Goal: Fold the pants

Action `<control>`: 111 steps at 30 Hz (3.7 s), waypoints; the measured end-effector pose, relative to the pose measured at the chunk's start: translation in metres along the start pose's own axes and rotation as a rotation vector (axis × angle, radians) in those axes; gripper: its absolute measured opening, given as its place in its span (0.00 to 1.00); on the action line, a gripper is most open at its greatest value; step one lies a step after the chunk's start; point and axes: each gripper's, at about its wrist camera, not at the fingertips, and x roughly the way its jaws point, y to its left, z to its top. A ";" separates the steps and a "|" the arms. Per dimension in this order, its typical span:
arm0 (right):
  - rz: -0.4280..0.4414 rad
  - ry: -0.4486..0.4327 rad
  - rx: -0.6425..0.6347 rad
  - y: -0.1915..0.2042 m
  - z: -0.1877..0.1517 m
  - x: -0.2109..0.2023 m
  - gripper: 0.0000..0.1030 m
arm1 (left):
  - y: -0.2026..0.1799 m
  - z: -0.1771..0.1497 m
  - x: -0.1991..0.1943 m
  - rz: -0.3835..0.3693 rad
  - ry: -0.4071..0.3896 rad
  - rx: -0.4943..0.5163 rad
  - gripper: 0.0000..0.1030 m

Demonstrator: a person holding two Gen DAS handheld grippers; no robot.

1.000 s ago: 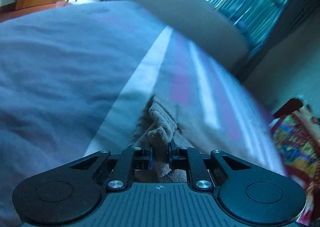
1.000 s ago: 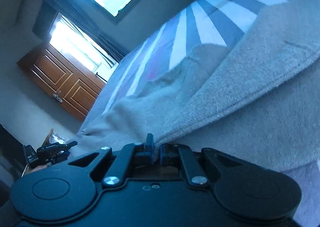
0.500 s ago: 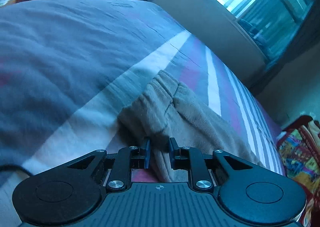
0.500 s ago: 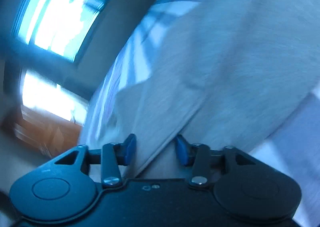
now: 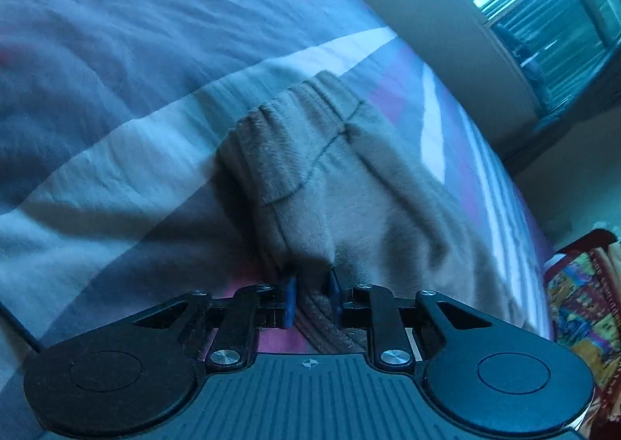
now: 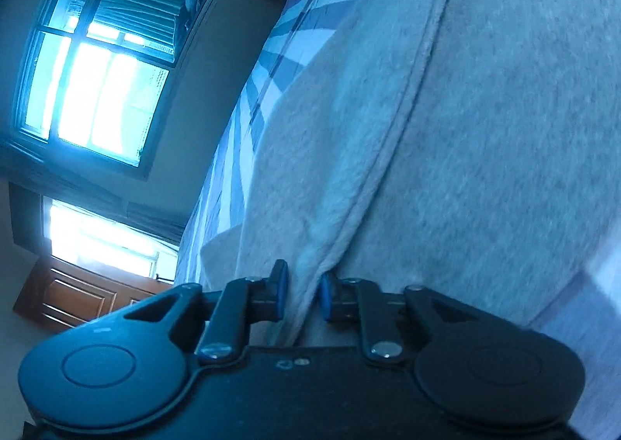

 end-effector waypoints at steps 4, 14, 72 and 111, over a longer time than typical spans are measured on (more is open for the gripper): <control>0.016 -0.051 -0.116 0.029 -0.004 -0.028 0.04 | -0.001 -0.001 -0.001 0.003 0.006 0.048 0.18; -0.046 -0.077 -0.123 -0.011 0.002 -0.053 0.26 | 0.004 0.003 0.002 -0.017 0.023 0.031 0.17; 0.088 0.077 -0.677 0.106 0.049 0.045 0.24 | -0.001 0.032 -0.026 0.055 -0.227 0.106 0.80; 0.219 0.633 -0.965 0.209 -0.033 0.314 0.05 | 0.035 0.038 0.016 -0.049 -0.225 0.056 0.31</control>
